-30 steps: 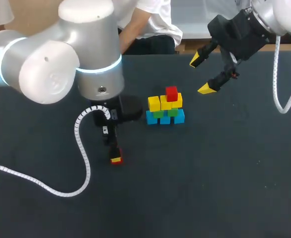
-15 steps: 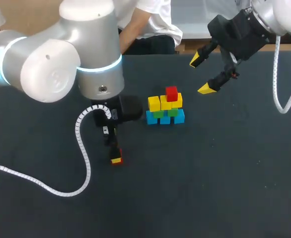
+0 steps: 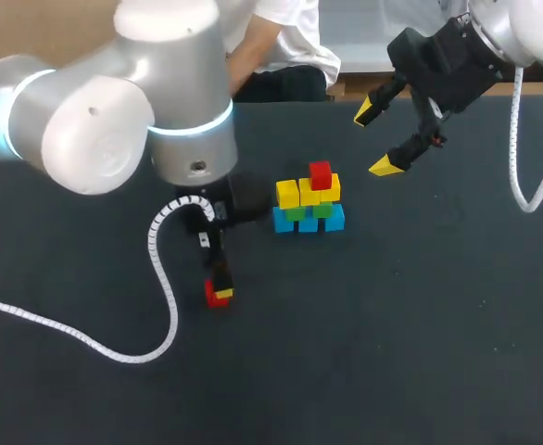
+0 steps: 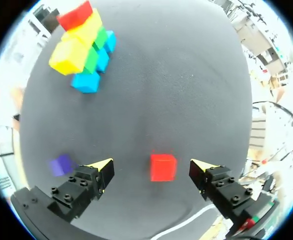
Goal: Place the blue cubes, place green cubes on the blue cubes, place the yellow cubes on the green cubes, then place the red cubes on the yellow cubes, and place purple cube on the red cubes.
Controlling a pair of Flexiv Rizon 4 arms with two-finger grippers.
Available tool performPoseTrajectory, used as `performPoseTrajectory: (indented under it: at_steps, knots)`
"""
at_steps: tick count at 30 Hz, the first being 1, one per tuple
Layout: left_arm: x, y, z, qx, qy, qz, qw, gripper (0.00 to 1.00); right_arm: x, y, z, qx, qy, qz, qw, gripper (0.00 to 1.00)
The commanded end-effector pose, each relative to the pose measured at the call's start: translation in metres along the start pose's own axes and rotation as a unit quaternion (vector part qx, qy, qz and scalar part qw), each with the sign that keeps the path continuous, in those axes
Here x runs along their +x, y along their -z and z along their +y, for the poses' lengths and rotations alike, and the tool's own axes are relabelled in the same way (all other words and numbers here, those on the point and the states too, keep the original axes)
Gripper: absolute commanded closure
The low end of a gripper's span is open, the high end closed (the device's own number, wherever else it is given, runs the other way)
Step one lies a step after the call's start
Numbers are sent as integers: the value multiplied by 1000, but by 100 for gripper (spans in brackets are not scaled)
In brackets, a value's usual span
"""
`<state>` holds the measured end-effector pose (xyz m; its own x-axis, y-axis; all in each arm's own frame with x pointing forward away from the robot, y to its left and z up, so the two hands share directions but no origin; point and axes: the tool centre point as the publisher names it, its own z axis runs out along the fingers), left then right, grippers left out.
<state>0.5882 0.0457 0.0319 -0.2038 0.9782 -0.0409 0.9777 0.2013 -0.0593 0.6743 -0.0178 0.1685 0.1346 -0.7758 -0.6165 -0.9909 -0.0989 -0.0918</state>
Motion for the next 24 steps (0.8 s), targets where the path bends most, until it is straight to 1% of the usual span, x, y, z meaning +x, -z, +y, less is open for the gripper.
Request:
performPoseTrajectory:
  at_steps: [1, 2, 24]
  knots:
    - [19, 31, -5, -32, -10, -23, 999, 0, 0, 0, 0, 0, 0, 0, 1000, 0]
    - [20, 36, -2, -29, -19, -29, 999, 0, 0, 0, 0, 0, 0, 0, 1000, 0]
    - [20, 36, -2, -29, -19, -29, 999, 0, 0, 0, 0, 0, 0, 0, 1000, 0]
